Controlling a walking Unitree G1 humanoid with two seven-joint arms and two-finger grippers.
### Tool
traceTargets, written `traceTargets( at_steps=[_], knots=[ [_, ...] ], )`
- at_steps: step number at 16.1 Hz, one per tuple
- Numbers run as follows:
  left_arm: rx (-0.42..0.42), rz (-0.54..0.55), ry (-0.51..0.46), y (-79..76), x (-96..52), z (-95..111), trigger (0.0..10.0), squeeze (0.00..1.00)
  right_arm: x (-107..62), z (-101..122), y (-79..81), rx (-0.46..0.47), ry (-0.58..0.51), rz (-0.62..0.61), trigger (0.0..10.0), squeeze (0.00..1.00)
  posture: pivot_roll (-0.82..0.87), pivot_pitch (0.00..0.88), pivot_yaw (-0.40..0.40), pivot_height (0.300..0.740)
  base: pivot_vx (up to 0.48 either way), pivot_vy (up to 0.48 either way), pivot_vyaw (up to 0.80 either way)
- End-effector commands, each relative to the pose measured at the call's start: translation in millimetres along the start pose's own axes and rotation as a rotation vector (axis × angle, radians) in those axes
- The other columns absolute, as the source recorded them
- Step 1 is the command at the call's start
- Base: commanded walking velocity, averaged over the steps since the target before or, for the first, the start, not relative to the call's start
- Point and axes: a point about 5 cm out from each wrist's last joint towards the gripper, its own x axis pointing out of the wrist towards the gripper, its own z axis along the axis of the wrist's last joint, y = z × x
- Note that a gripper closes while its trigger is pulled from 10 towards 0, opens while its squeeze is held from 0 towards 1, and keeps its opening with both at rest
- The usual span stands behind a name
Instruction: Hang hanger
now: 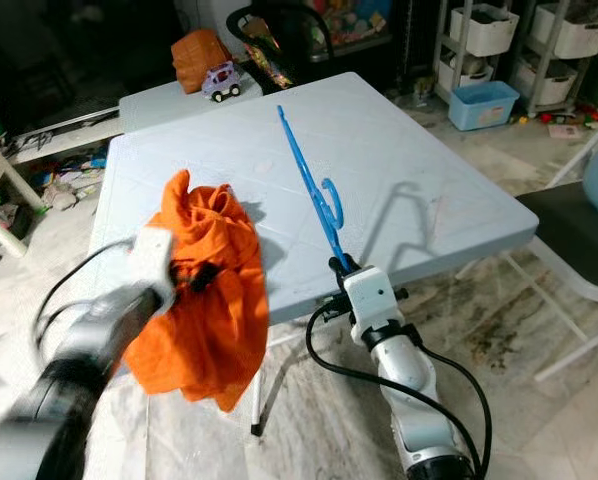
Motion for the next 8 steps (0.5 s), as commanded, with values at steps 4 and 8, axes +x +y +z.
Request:
traceTargets(
  at_steps=[4,8],
  knots=[
    [0.31,0.235,-0.075,27.1,-43.6,-43,10.0,1.0,2.2,-12,4.8,0.015,0.071,0.035,10.0,0.0,-0.11,0.0,0.147,0.74,0.0,0.0,0.0],
    [0.276,0.296,-0.182,18.2,-60.5,-39,10.0,1.0,5.4,-11,8.5,0.019,0.068,0.05,10.0,0.0,-0.1,0.0,0.143,0.74,0.0,0.0,0.0]
  ],
)
